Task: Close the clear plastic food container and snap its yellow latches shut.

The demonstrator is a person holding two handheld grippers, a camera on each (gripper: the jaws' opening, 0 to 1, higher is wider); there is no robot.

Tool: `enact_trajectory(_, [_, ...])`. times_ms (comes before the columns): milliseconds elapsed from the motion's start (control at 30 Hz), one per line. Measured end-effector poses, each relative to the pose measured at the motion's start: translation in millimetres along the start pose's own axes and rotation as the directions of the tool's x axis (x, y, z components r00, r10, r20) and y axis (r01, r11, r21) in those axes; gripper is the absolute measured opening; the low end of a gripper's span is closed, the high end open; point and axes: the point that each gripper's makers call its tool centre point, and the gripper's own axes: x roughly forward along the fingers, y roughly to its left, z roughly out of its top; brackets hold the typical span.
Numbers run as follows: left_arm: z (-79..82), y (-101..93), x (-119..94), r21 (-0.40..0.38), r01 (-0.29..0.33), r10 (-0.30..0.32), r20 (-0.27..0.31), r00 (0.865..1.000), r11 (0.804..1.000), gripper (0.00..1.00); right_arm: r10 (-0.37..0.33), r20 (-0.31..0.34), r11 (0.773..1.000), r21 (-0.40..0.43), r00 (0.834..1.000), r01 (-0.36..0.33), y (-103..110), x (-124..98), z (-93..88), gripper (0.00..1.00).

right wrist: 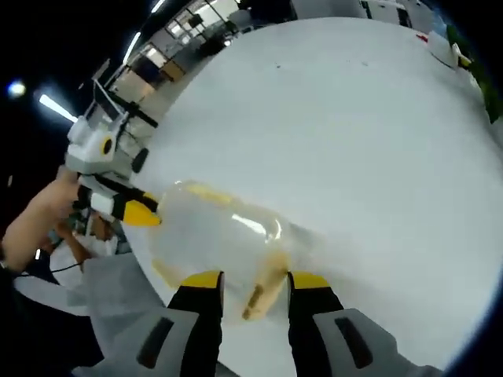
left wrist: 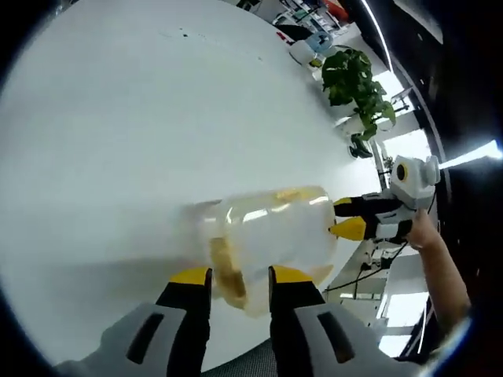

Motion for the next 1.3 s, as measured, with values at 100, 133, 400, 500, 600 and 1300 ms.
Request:
enact_trajectory(100, [1.1,1.3,0.7,0.012,0.004,-0.004,0.001,1.0,1.0,0.25,0.009,-0.003,1.0,0.021,1.0,-0.009,-0.1,0.5,-1.3,0.3])
enact_trajectory(133, [1.0,1.2,0.6,0.012,0.004,-0.004,0.001,1.0,1.0,0.25,0.015,-0.003,0.999,0.038,1.0,-0.015,-0.4,0.6,-2.2,0.29])
enact_trajectory(400, [1.0,-0.1,0.8,0.014,0.01,-0.01,-0.001,1.0,1.0,0.24,0.014,-0.002,0.999,0.049,1.0,-0.014,1.6,2.6,-2.0,0.27])
enact_trajectory(500, [1.2,-0.2,1.3,0.008,0.013,-0.013,0.002,1.0,1.0,0.23,0.005,-0.012,0.999,0.044,1.0,-0.004,1.8,2.7,-2.1,0.27])
enact_trajectory(600, [1.0,-0.2,1.0,0.007,0.018,-0.018,0.009,1.0,1.0,0.22,0.004,-0.014,0.999,0.05,1.0,-0.004,0.7,2.8,-2.5,0.26])
enact_trajectory(1300, [-3.0,-3.3,-0.3,-0.056,0.029,-0.028,0.016,0.999,0.998,0.21,0.012,0.014,0.978,0.209,1.0,-0.015,1.8,0.3,-5.1,0.2])
